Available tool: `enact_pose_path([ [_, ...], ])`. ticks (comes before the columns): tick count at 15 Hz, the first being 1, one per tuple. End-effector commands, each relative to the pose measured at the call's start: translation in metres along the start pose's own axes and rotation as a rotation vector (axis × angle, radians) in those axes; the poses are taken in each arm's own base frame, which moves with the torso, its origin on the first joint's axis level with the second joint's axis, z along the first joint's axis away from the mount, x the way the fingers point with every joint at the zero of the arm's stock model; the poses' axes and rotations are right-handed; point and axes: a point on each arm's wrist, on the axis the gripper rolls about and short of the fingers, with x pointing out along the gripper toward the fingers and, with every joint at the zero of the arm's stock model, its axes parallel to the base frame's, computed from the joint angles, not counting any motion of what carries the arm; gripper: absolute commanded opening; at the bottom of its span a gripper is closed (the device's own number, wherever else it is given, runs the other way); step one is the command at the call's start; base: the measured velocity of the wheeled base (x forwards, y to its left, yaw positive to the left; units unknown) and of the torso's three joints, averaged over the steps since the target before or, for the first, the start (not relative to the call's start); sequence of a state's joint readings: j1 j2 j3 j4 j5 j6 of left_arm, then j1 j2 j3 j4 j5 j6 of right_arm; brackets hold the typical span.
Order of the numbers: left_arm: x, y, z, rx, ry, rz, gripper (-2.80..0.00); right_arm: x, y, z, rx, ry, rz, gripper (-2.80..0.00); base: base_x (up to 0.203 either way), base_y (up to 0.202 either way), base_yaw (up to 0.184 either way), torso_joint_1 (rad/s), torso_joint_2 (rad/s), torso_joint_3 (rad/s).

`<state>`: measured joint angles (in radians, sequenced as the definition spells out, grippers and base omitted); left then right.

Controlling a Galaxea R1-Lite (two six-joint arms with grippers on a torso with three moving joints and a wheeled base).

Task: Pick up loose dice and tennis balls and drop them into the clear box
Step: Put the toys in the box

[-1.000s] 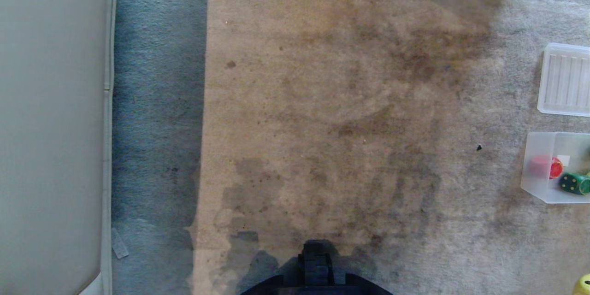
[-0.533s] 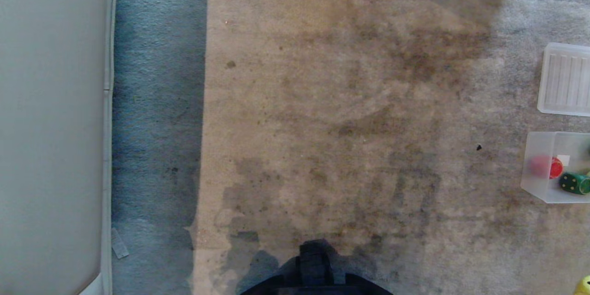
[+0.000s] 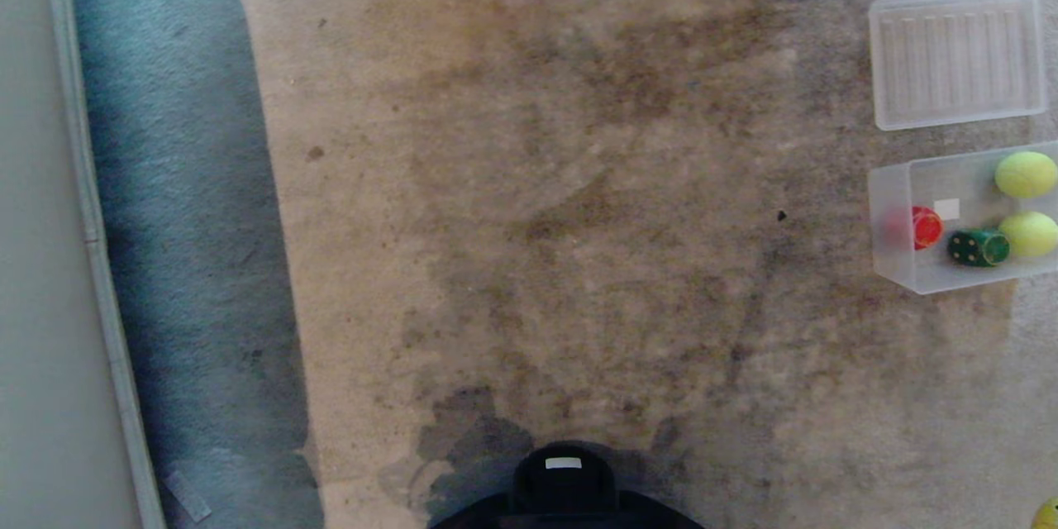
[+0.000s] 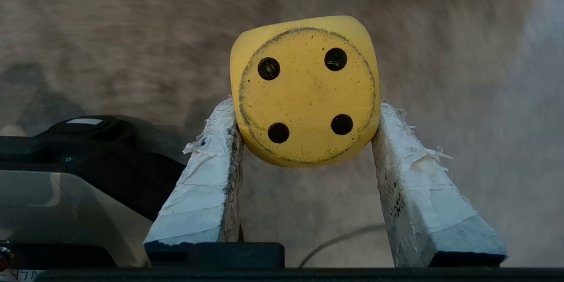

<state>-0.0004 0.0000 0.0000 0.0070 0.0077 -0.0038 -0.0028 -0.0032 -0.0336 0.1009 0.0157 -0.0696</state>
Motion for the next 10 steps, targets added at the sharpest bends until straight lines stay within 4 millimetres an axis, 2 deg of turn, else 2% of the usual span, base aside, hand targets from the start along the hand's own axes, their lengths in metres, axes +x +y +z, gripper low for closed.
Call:
enact_pose_path([
  [1, 0.0, 0.0, -0.0001, -0.001, 0.001, 0.0, -2.8, 0.0002, 0.0, -0.0001, 0.001, 0.005, 0.001, -2.8, -0.002, 0.011, -0.166, 0.002, 0.0, 0.0],
  [10, 0.0, 0.0, -0.0001, -0.001, 0.001, 0.0, -2.8, 0.0001, 0.0, -0.0001, -0.001, 0.003, 0.001, -2.8, 0.0, 0.011, -0.163, 0.003, 0.0, 0.001],
])
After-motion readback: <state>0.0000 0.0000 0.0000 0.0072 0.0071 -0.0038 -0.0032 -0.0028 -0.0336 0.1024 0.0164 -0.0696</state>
